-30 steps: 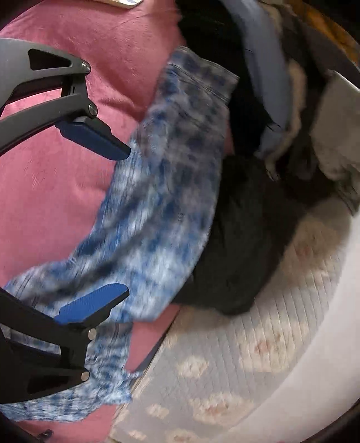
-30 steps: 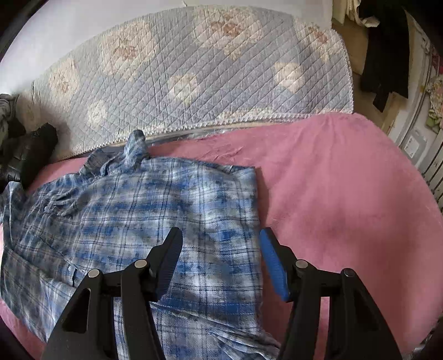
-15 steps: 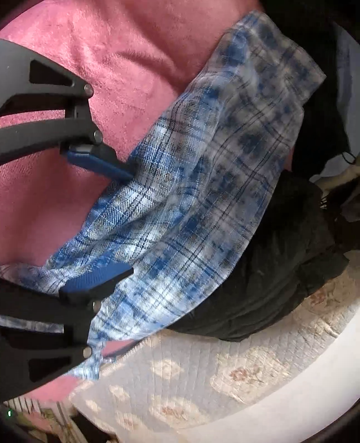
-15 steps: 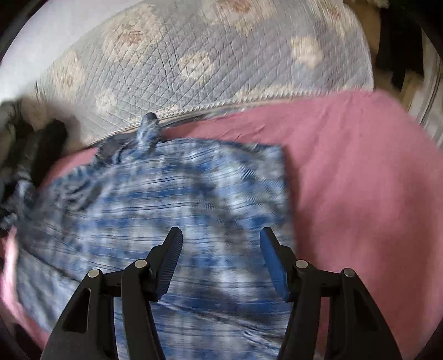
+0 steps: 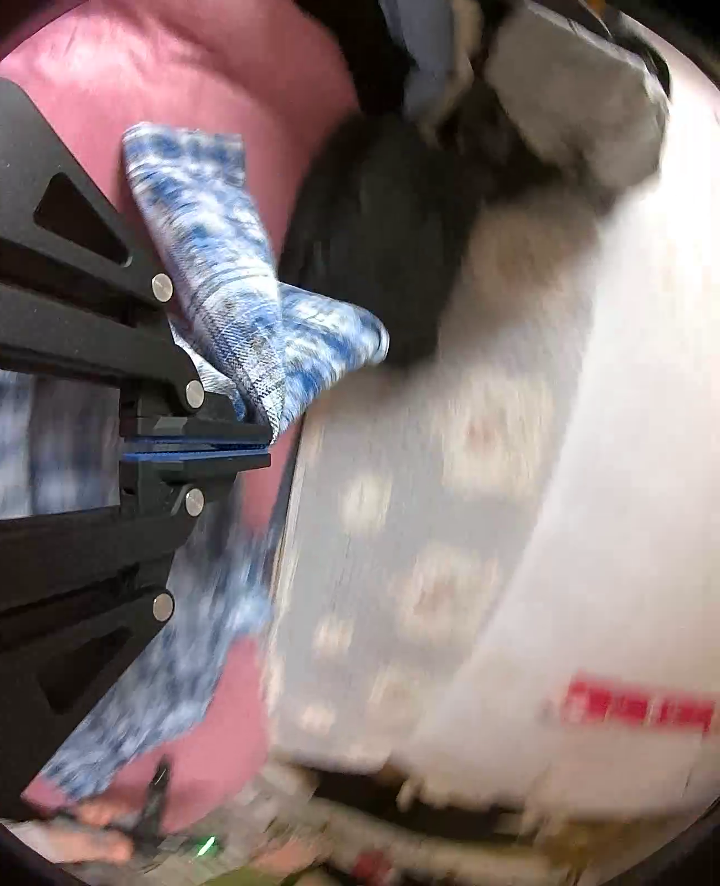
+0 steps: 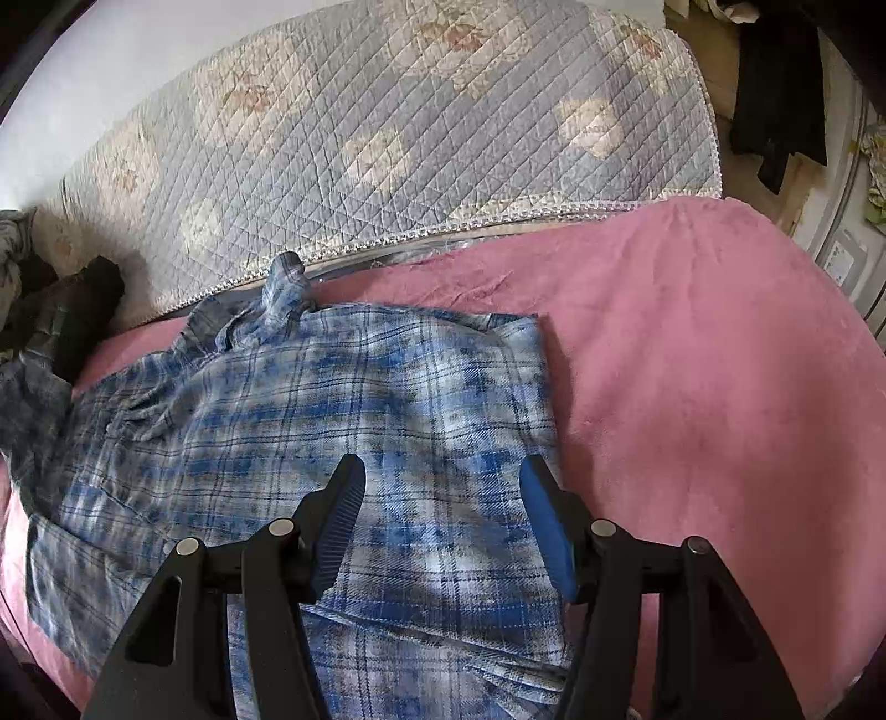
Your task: Fold large clothes
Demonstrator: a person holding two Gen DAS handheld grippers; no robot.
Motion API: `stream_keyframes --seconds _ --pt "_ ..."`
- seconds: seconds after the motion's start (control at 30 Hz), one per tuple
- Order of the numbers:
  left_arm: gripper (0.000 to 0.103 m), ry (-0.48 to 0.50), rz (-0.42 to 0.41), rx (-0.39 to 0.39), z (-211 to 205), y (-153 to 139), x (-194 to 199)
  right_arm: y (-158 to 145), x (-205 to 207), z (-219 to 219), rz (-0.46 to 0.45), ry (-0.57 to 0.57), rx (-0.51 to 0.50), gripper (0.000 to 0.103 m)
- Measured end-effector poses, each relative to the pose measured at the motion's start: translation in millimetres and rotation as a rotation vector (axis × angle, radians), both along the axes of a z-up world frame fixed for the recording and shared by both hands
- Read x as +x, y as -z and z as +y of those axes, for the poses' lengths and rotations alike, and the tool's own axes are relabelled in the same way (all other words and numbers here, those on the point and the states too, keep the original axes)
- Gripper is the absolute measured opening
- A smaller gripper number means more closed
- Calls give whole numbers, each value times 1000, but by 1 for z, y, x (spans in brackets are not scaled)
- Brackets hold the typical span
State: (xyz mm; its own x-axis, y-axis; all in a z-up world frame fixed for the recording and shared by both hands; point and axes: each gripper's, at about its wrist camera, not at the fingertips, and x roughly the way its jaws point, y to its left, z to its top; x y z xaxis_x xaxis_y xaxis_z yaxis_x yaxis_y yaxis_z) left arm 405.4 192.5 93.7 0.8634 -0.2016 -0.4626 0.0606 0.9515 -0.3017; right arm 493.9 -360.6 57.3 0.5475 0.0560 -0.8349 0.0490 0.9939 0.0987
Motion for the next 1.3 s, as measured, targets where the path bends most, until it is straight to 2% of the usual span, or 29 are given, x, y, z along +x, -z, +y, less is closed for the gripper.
stream_keyframes --seconds 0.07,0.13,0.2,0.23,0.27,0.47,0.6,0.7,0.77,0.83,0.9,1.03,1.07,1.13,1.2,1.23,1.3 --pt "1 77 28 10 -31 3 -4 1 -1 1 5 3 -1 60" --pt "1 89 102 50 -55 10 -2 1 -2 1 11 0 5 60" --pt "14 92 127 43 -64 18 -4 -1 -3 1 11 -4 14 60" --pt "43 81 150 52 -66 21 -4 -2 -4 1 8 -8 18 60" --pt "64 64 158 60 -66 22 -6 -4 -5 1 4 -11 20 60" --pt "67 -64 127 96 -45 21 -13 -9 -9 -7 -4 1 41 60" --pt "76 -149 165 149 -17 26 -7 -7 -10 -11 2 5 37 60" --pt "76 -268 182 191 2 36 -2 -6 -11 -12 6 2 35 60" --pt "76 -263 222 161 12 44 4 -7 -10 -12 5 1 33 60" --pt "76 -277 301 140 22 56 14 -6 -10 -12 3 3 32 60" --pt "76 -288 367 80 35 71 21 -5 -11 -11 5 2 31 60" --pt "75 -303 560 -14 54 118 34 0 -9 -8 22 -15 13 60" --pt "75 -290 587 -2 53 127 37 1 -9 -6 24 -18 7 60" --pt "75 -297 544 86 46 122 39 3 -8 -2 27 -25 -8 60" --pt "74 -303 538 112 44 124 42 4 -8 1 26 -31 -13 60" --pt "70 -309 549 124 44 127 44 4 -8 3 26 -33 -13 60" --pt "50 -343 551 214 40 126 47 5 -8 5 30 -39 -17 60"
